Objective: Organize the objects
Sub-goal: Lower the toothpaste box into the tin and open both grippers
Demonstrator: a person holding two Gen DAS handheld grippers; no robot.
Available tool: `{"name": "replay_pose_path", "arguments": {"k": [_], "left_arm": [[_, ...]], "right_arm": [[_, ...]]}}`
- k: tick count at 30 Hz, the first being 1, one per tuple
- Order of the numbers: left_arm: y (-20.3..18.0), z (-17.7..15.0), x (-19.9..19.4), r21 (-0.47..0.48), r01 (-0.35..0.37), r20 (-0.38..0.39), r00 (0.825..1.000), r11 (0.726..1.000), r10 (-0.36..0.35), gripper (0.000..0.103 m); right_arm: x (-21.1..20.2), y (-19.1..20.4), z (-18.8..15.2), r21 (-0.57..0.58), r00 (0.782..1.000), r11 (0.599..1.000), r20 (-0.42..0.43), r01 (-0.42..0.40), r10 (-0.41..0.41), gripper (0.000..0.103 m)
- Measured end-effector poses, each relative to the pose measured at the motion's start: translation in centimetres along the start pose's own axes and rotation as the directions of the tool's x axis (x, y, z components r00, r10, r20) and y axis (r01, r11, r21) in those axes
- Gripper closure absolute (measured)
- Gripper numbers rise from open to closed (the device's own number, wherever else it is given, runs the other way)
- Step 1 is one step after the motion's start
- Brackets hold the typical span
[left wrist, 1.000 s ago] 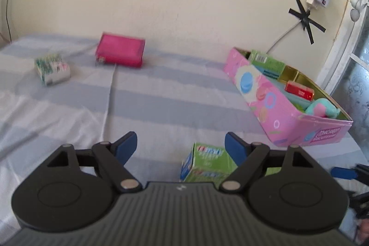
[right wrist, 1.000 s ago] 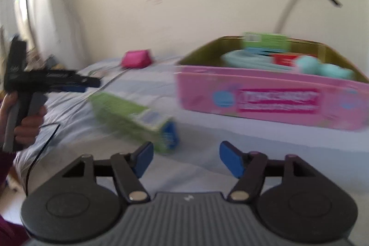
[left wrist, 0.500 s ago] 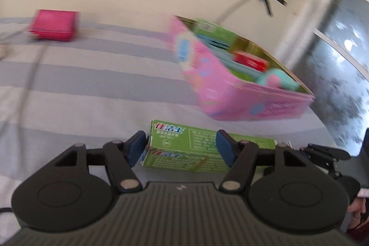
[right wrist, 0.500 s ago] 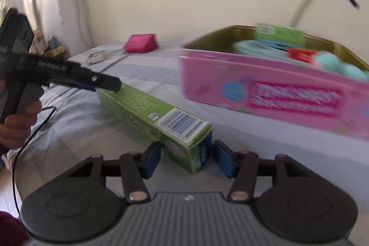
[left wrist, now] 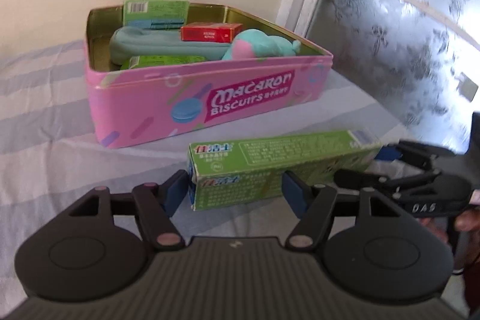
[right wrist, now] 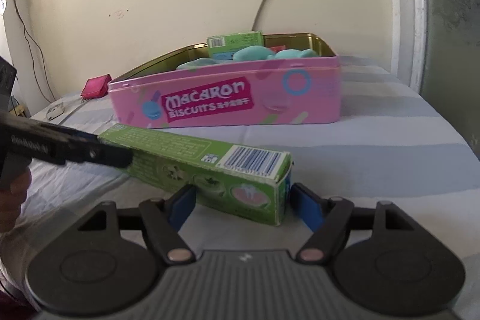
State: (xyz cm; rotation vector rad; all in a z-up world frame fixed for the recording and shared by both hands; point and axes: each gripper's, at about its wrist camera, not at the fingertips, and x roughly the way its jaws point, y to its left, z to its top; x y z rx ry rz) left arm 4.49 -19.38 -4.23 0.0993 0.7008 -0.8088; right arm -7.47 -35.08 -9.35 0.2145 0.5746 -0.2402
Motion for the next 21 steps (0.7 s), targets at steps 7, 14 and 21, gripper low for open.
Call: {"name": "replay_pose_path", "arguments": {"k": [7,14,21], "left_arm": [[0.2,1.5,-1.8,-0.031,-0.015,0.023,1.0,0.999,0.016,0.035],[0.0,8.1,-3.6,0.013,-0.064,0.168,0.984,0.998,0.061,0.035],[3.1,15.0,2.2,-0.038,-0.178,0.172,0.968,0.983,0.181,0.035]], "right_arm": [[-1.0,0.5,1.3,0.003,0.997,1.0,0.082,-0.004,0.004,0.032],[-1.8,0.6,9.1,-0.061,0.97,0.998,0.244,-0.003,0.018,0.032],[6.5,-2.3,19.1,-0.047,0.984,0.998,0.168,-0.053,0.06,0.032]]}}
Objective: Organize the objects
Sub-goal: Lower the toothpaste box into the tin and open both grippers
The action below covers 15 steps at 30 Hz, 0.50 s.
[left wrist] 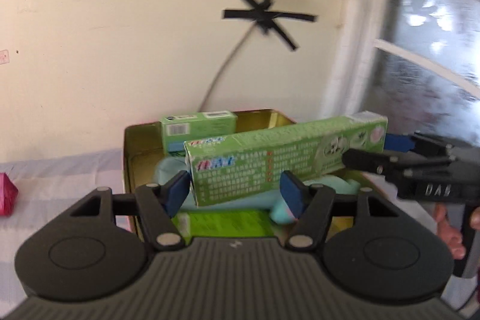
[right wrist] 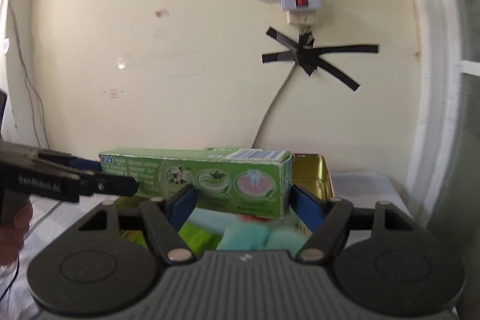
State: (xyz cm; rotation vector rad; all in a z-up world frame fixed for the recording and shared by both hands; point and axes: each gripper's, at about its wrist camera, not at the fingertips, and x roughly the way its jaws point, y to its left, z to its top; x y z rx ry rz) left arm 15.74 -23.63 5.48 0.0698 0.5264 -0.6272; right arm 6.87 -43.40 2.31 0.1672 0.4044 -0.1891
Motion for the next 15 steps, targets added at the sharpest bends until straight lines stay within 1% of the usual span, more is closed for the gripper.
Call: {"name": "replay_pose_path", "arguments": {"k": [4,7,9,10,11,12,15], "left_arm": [[1.6,0.8,4.4,-0.061,-0.031,-0.071,0.997,0.998,0.027,0.034],[2.2,1.2,6.8,-0.067,-0.072,-0.095,0.993,0.995,0.066,0.035],[2.5,1.3,7.8,-0.067,-0.093,-0.108,0.99,0.993,0.085,0.035],[2.6,1.3,8.4,-0.062,-0.108,-0.114,0.988,0.992,0.101,0.035],[2.5,1.4,8.8,-0.063,-0.123,-0.124,0.986,0.99,0.114,0.035],[2.5,1.4,8.9,-0.066,-0.126,-0.13,0.985,0.99,0.116,0.034],[2.1,1.4,8.2,-0.05,-0.133,-0.118,0.985,0.99,0.127,0.034]], "right_arm": [[6.0,-2.1,2.7,0.069,0.993,0.998,-0.12,-0.009,0.017,0.031],[9.8,-3.2,3.7,0.121,0.976,0.993,-0.218,0.001,0.026,0.031],[11.8,-3.5,3.8,0.109,0.964,0.994,-0.266,0.028,0.002,0.031],[12.5,-3.4,3.8,0.092,0.96,0.995,-0.278,0.044,-0.017,0.031],[12.9,-3.2,3.7,0.078,0.959,0.995,-0.28,0.058,-0.034,0.028],[13.1,-3.1,3.7,0.07,0.96,0.995,-0.275,0.067,-0.046,0.026],[12.3,-2.5,3.3,0.053,0.969,0.996,-0.239,0.078,-0.063,0.026]]}}
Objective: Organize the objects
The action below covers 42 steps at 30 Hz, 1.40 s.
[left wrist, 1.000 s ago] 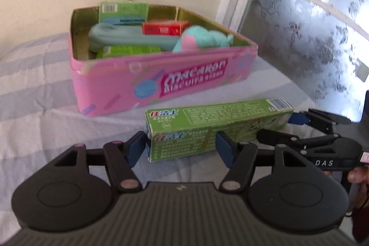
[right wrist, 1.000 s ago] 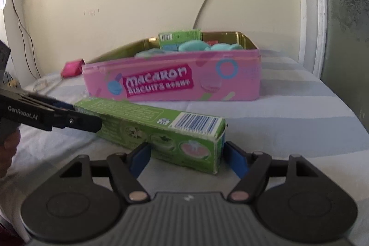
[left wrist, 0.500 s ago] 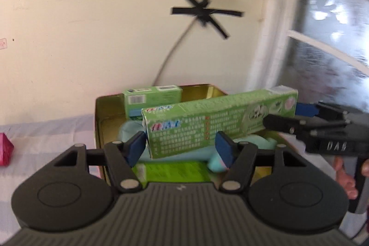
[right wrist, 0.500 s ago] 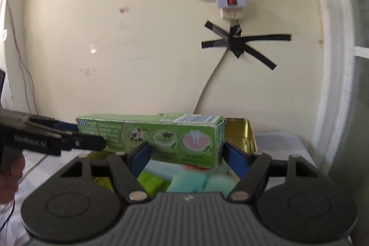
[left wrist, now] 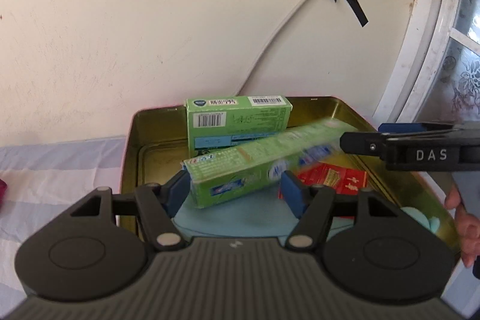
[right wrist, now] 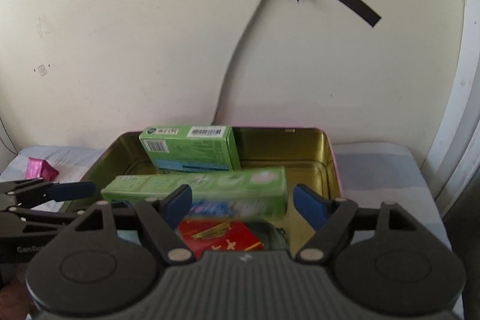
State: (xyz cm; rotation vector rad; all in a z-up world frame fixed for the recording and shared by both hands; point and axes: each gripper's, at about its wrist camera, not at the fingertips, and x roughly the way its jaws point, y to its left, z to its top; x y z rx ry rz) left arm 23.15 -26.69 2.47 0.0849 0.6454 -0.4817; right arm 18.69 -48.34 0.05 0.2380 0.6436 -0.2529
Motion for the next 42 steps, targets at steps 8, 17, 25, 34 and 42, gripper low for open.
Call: {"name": "replay_pose_path", "arguments": {"k": [8,17,25,34,42], "left_arm": [[-1.3,-2.6,-5.2,0.036,0.003,0.042,0.999,0.999,-0.004,0.034],[-4.1,-8.9,-14.2,0.14,0.017,0.134,0.99,0.99,-0.036,0.033],[-3.6,-14.4,-15.8,0.153,-0.027,0.08,0.997,0.988,0.015,0.033],[-0.3,-17.7,-14.8,0.103,-0.097,0.002,0.995,0.99,0.097,0.033],[1.9,-19.9,-14.1,0.088,-0.119,-0.022,0.992,0.989,0.122,0.031]], "right_arm": [[-7.8,2.7,-4.5,-0.066,0.983,0.997,0.18,0.036,-0.024,0.027],[-18.6,4.3,-16.1,0.051,0.946,0.998,0.324,-0.032,0.014,0.024],[-19.9,3.5,-23.2,0.24,0.973,0.97,0.229,-0.037,-0.019,0.025],[-18.5,5.9,-25.2,0.182,0.996,0.983,0.092,-0.016,-0.001,0.047],[-17.6,9.1,-26.5,0.101,0.999,0.995,0.045,0.018,-0.023,0.045]]}}
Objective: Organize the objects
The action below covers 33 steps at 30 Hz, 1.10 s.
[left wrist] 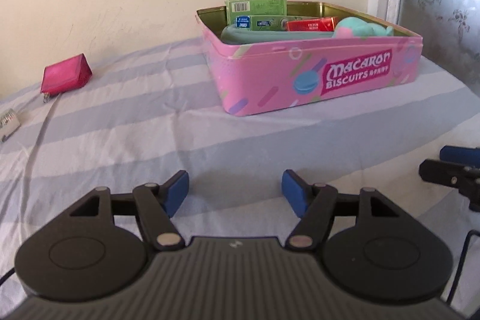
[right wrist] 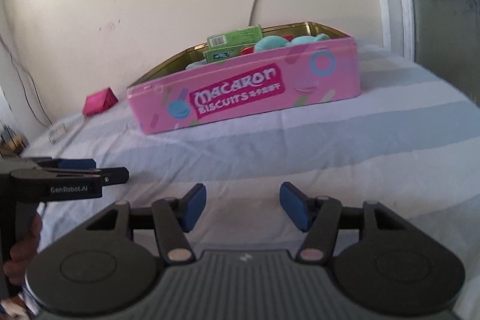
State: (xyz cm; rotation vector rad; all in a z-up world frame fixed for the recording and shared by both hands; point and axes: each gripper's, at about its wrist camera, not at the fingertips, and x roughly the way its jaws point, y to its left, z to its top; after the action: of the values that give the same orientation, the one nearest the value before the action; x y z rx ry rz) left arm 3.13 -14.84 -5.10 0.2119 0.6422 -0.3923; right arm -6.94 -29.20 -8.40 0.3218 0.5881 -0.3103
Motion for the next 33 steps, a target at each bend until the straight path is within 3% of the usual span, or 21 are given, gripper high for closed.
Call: {"name": "replay_pose_path", "arguments": {"k": [9,33], "left_arm": [[0.9,-0.9,0.1,-0.012,0.026,0.045,0.999,1.0,-0.026,0.024],[1.1,-1.0,0.1,-0.017,0.039,0.054,0.998,0.999,-0.038,0.023]], "right_arm": [[0.5,3.7,-2.3,-0.169,0.992,0.98,0.082,0.106,-0.093,0.034],[0.8,6.4,-2.8,-0.21,0.997,0.976,0.068,0.053,-0.04,0.035]]}}
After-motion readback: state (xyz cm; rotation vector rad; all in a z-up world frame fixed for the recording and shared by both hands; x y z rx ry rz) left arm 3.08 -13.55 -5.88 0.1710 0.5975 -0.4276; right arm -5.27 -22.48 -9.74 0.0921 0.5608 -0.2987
